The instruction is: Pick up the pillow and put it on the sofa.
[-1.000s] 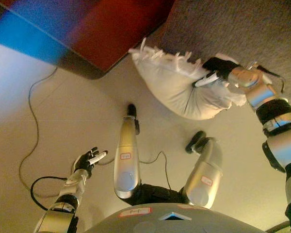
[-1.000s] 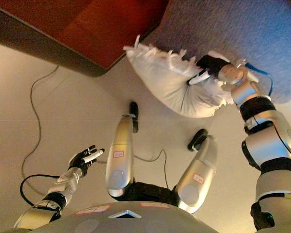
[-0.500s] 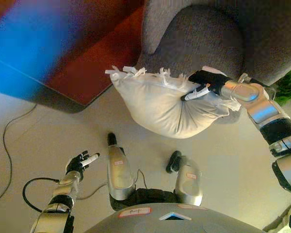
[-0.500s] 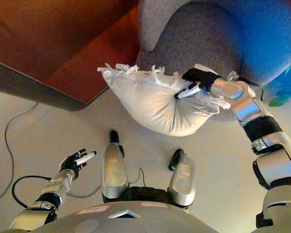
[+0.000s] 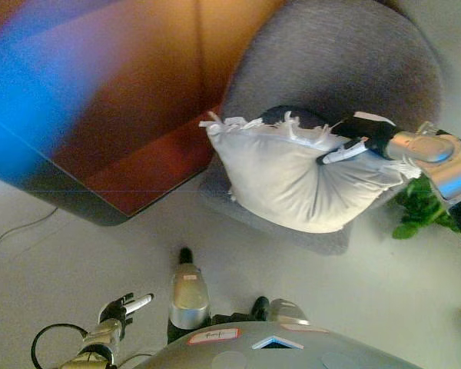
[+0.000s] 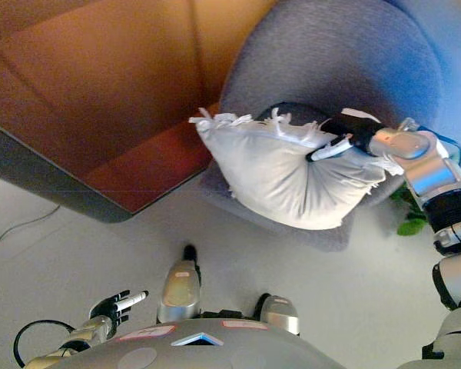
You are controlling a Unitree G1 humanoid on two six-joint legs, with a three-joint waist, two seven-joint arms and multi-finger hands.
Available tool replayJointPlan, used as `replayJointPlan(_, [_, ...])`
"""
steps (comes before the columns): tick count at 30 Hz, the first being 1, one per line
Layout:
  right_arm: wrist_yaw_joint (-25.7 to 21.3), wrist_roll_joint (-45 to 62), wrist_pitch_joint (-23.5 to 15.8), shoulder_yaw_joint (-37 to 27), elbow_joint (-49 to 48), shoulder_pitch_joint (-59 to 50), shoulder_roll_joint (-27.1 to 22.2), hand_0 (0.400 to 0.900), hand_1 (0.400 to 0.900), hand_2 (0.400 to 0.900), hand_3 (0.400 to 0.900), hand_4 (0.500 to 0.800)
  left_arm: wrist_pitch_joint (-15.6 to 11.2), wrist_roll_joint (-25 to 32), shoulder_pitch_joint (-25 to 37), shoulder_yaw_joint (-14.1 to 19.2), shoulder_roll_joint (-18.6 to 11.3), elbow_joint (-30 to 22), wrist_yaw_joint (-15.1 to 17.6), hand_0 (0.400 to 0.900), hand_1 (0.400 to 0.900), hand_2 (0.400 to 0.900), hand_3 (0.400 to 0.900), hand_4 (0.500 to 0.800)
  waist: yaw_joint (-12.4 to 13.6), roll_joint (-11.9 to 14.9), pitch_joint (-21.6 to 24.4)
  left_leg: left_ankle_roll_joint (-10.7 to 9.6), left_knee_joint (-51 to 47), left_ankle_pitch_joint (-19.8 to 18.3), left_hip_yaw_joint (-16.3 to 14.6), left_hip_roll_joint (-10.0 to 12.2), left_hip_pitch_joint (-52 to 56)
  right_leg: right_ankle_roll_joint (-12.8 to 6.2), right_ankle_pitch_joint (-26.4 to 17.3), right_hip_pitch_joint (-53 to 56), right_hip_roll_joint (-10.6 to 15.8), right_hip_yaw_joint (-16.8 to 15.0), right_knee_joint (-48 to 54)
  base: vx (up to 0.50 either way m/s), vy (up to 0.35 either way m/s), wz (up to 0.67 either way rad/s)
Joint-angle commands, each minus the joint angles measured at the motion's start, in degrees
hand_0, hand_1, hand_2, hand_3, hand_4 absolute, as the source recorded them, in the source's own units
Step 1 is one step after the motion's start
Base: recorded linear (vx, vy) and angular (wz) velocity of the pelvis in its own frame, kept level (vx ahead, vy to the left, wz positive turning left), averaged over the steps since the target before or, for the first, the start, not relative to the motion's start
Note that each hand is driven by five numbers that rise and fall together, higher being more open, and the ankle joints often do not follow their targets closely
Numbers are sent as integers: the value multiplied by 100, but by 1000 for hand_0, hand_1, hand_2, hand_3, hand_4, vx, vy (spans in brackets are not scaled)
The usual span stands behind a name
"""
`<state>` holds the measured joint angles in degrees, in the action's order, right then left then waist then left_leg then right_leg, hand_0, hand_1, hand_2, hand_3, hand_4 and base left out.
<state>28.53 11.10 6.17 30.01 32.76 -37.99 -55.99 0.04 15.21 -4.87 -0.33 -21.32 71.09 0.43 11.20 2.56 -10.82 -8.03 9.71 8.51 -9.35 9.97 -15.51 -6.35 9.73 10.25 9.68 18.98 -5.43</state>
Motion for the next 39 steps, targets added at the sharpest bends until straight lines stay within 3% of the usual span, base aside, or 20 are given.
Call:
replayJointPlan(1, [-70, 809, -712, -869, 350, -859, 182, 400, 400, 400, 400, 500, -330, -256, 126, -95, -307, 5, 128, 900, 900, 900, 900, 800, 227, 227, 369, 131, 338, -145, 152, -300, -166, 245, 198, 315, -204, 267, -972, 431, 204, -40])
replayJointPlan(2, [-68, 818, -702, -881, 363, -823, 212, 400, 400, 400, 400, 500, -322, -263, 163, -85, -342, -38, 134, 900, 900, 900, 900, 800, 212, 318, 373, 363, 593, -482, 37, -383, -161, 109, -15, 355, -101, 193, -1245, 433, 192, -23])
replayJointPlan(3, [-78, 873, -620, -924, 263, -728, 251, 400, 400, 400, 400, 500, -267, -345, 205, -81, -384, -98, 99, 900, 900, 900, 900, 800, 204, 399, 399, 509, 511, -587, -65, -479, -25, -85, -426, 339, 63, 139, -1569, 445, 209, -12])
replayJointPlan(4, [-49, 844, -579, -1008, 161, -595, 299, 400, 400, 400, 400, 500, -269, -351, 265, -111, -410, -112, 115, 900, 900, 900, 900, 800, 174, 410, 431, 592, 375, -630, -143, -529, 147, -252, -976, 220, 324, 123, -2142, 430, 200, -8])
replayJointPlan(6, [25, 730, -627, -1112, 62, -378, 401, 400, 400, 400, 400, 500, -319, -290, 301, -176, -450, -121, 187, 900, 900, 900, 900, 800, 66, 302, 443, 681, 179, -719, -146, -556, 526, -382, -1369, -207, 556, -16, -2734, 436, 126, 3])
replayJointPlan(9, [115, 712, -578, -989, 195, -541, 488, 400, 400, 400, 400, 500, -279, -193, 327, -263, -567, -184, 236, 900, 900, 900, 900, 800, -125, 141, 451, 626, -284, -685, -127, -512, 1129, -292, -1168, -893, 381, -50, -2398, 347, -39, 24])
replayJointPlan(10, [151, 729, -531, -946, 269, -638, 492, 400, 400, 400, 400, 500, -224, -115, 382, -264, -601, -206, 247, 900, 900, 900, 900, 800, -179, 65, 438, 635, -428, -598, -153, -421, 1246, -174, -1299, -1177, 328, 54, -2070, 187, -190, 58])
replayJointPlan(12, [59, 704, -529, -953, 396, -676, 524, 400, 400, 400, 400, 500, -238, -126, 489, -269, -644, -168, 233, 900, 900, 900, 900, 800, -353, 94, 284, 593, -465, -760, -30, -375, 1422, -201, -1667, -1789, 470, -101, -1318, 140, -284, 97])
replayJointPlan(13, [-60, 825, -358, -1068, 318, -548, 526, 400, 400, 400, 400, 500, -174, -53, 520, -369, -754, -251, 242, 900, 900, 900, 900, 800, -368, 112, 278, 689, -262, -864, 119, -335, 1169, -180, -1168, -1785, 337, -324, -1759, 156, -377, 93])
replayJointPlan(14, [-118, 971, -267, -1060, 227, -465, 483, 400, 400, 400, 400, 500, -162, 69, 433, -378, -743, -352, 313, 900, 900, 900, 900, 800, -394, 306, 167, 655, -153, -882, 200, -479, 1139, -153, -1764, -1781, 236, -414, -816, 89, -279, 58])
replayJointPlan(15, [-126, 1000, -229, -1141, 150, -336, 455, 400, 400, 400, 400, 500, -98, 135, 395, -359, -739, -447, 376, 900, 900, 900, 900, 800, -365, 212, 142, 706, -158, -837, 178, -408, 1064, -107, -1255, -1680, 119, -351, -1350, 131, -275, 20])
replayJointPlan(17, [-115, 1107, -302, -1252, 279, -36, 410, 400, 400, 400, 400, 500, -201, 85, 311, -123, -639, -289, 361, 900, 900, 900, 900, 800, -355, 164, 93, 622, -326, -676, 183, -393, 1075, -43, -1004, -1430, -58, -201, -904, 146, -188, 8])
replayJointPlan(20, [150, 1056, -566, -1392, 1331, -194, 374, 400, 400, 400, 400, 500, -433, 15, 188, 36, -593, -67, 182, 900, 900, 900, 900, 800, -197, 65, 67, 465, -487, -491, 257, -380, 1028, 118, -670, -1049, -300, -100, -473, 154, -151, 10])
replayJointPlan(24, [104, 971, -604, -1441, 2315, -498, 265, 400, 400, 400, 400, 500, -695, -134, -31, 55, -524, 69, 102, 900, 900, 900, 900, 800, 25, -54, 44, 363, -609, -330, 348, -420, 830, 226, -499, -771, -409, 78, -316, 98, -111, 1])
replayJointPlan(31, [-219, 663, -331, -1500, 2740, -761, 138, 400, 400, 400, 400, 500, -878, -34, -41, -21, -577, -58, -16, 900, 900, 900, 900, 800, 126, -268, -63, 256, -623, -226, 568, -416, 674, 366, -339, -728, -458, 202, -398, 44, -73, 6])
replayJointPlan(32, [-282, 567, -223, -1496, 2823, -842, 106, 416, 416, 416, 416, 509, -887, -31, -27, -31, -579, -89, -39, 900, 900, 900, 900, 800, 140, -290, -92, 247, -618, -217, 594, -422, 652, 384, -317, -742, -461, 218, -427, 3, -52, 12])
replayJointPlan(33, [-449, 428, -54, -1484, 2881, -920, 55, 494, 494, 494, 494, 556, -886, -6, -18, -57, -591, -121, -70, 900, 900, 900, 900, 800, 153, -310, -120, 233, -608, -203, 614, -419, 622, 408, -297, -748, -467, 236, -448, -7, -47, 11])
replayJointPlan(34, [-622, 229, 89, -1473, 2996, -995, 7, 900, 900, 900, 900, 800, -903, 23, -8, -83, -586, -141, -83, 900, 900, 900, 900, 800, 162, -328, -145, 221, -594, -194, 633, -411, 595, 424, -279, -764, -469, 246, -479, -4, -41, 9])
replayJointPlan(39, [-879, -115, 289, -1335, 3372, -1336, -238, 900, 900, 900, 900, 800, -914, 122, -1, -187, -577, -222, -156, 900, 900, 900, 900, 800, 191, -389, -227, 186, -518, -163, 727, -387, 537, 489, -221, -788, -484, 265, -599, 10, -25, 8])
